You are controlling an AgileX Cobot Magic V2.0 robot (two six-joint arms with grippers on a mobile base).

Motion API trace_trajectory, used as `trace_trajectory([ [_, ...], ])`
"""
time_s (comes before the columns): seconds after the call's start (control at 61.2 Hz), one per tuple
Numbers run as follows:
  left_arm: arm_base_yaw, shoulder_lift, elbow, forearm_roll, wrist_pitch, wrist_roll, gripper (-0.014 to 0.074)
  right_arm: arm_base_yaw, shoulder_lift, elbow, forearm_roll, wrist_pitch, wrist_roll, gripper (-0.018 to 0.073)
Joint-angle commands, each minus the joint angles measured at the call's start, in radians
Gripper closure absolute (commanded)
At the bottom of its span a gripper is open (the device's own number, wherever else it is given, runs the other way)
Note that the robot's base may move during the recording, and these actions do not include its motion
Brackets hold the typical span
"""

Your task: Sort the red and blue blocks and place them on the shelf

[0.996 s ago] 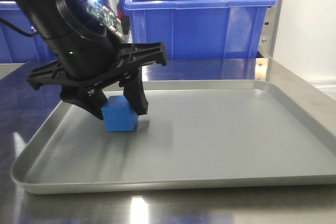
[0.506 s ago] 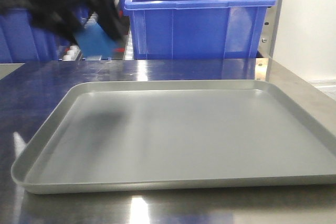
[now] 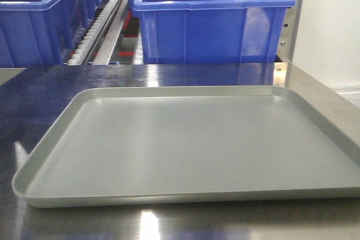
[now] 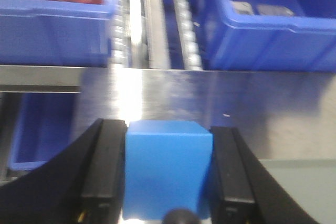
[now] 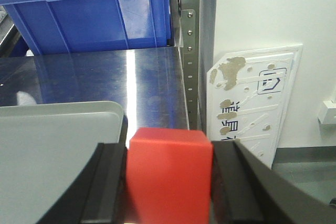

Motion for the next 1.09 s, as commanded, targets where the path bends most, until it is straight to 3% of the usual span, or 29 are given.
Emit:
trace_trajectory([
  [0.0,0.047,-0.090,0.028,0.022,-0.061,-0.007,0.0475,-0.005,0.005,-0.032,-0.007,-0.081,-0.003,0.0510],
  [0.196,0.145,-0.246,0.198,0.022,-0.101,-0.007,0.0475,-0.005,0.005,-0.032,-0.007,-0.081,-0.003,0.0510],
  [0.327,0.179,-0.343,0.323,0.017,-0.139,-0.007,0.0475,-0.005,0.005,-0.032,-0.007,-0.081,-0.003,0.0510],
  [0.604,0.182,-0.461,0.480,0.001,-0.169,-0.007,0.0475,-0.005,0.005,-0.032,-0.007,-0.081,-0.003,0.0510],
  [1.078,0.182,-0.470,0.494,0.017,-0.158,-0.007,0.0475,-0.005,0.005,-0.032,-0.007,-0.081,-0.003,0.0510],
])
